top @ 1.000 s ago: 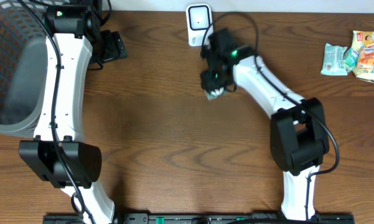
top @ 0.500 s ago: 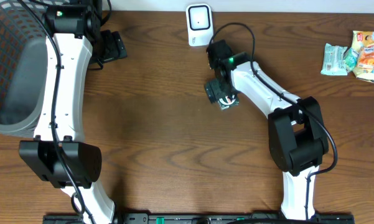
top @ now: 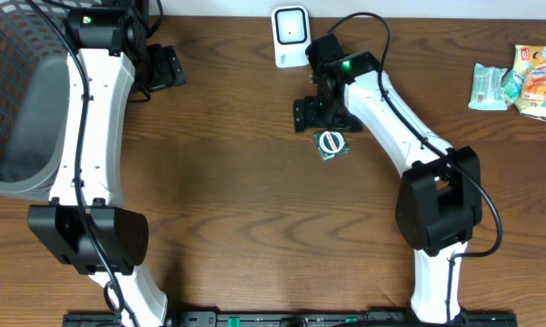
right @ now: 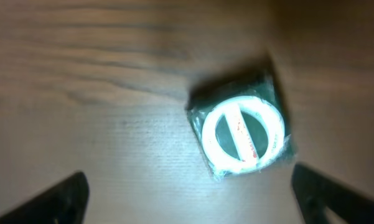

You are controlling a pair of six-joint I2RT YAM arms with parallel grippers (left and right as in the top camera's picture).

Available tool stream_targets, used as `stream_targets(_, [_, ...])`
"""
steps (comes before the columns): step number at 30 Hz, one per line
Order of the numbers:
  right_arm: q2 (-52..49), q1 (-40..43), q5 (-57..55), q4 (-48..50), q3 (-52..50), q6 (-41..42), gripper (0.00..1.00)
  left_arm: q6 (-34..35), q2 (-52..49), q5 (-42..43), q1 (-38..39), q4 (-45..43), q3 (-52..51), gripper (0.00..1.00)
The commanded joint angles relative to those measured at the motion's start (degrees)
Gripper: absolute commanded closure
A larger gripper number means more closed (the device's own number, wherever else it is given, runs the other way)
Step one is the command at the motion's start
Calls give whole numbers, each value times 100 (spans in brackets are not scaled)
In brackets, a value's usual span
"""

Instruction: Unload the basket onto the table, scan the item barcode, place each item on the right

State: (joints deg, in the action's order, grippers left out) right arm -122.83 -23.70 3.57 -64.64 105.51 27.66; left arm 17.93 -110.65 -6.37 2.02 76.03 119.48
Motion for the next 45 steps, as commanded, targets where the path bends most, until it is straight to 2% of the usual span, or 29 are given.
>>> stream_targets(1, [63,31,-90,-293,39,3300,1,-50,-57,-57,-9,4,-33,2])
stream_targets(4, [63,44,-356,-400,33,4717,1,-48,-57,-57,-9,4,-33,2])
stream_targets(6, [61,52,-452,-369,2,5165,1,-48,-57,-57,-9,4,-33,2])
stream_targets(9, [55,39,-776,-326,-74,5563,1,-48,-57,-57,-9,4,-33,2])
stream_targets(13, [46,37,-815,-304,-225,5591,1,-48,-57,-57,-9,4,-33,2])
stream_targets(16, [44,59,-793,-256,-433,5928,1,-48,-57,-57,-9,4,-33,3])
stream_targets(24, [33,92,-809,758,-1189,5880,1,-48,-57,-57,-9,4,-33,2])
stream_targets(35, [-153,144,-911,1027,-1329,5622,1,-48,-57,-57,-9,4,-33,1])
stream_targets(36, [-195,144,-911,1047,-1329,5615,10,-48,-57,-57,-9,4,-33,2])
stream_targets(38, [-297,144,-874,1134,-1329,5383,13,-48,-57,-57,-9,4,-33,2])
stream_targets(45, [-470,142,-444,1084,-1340,5283,13,-50,-57,-57,-9,4,-33,2])
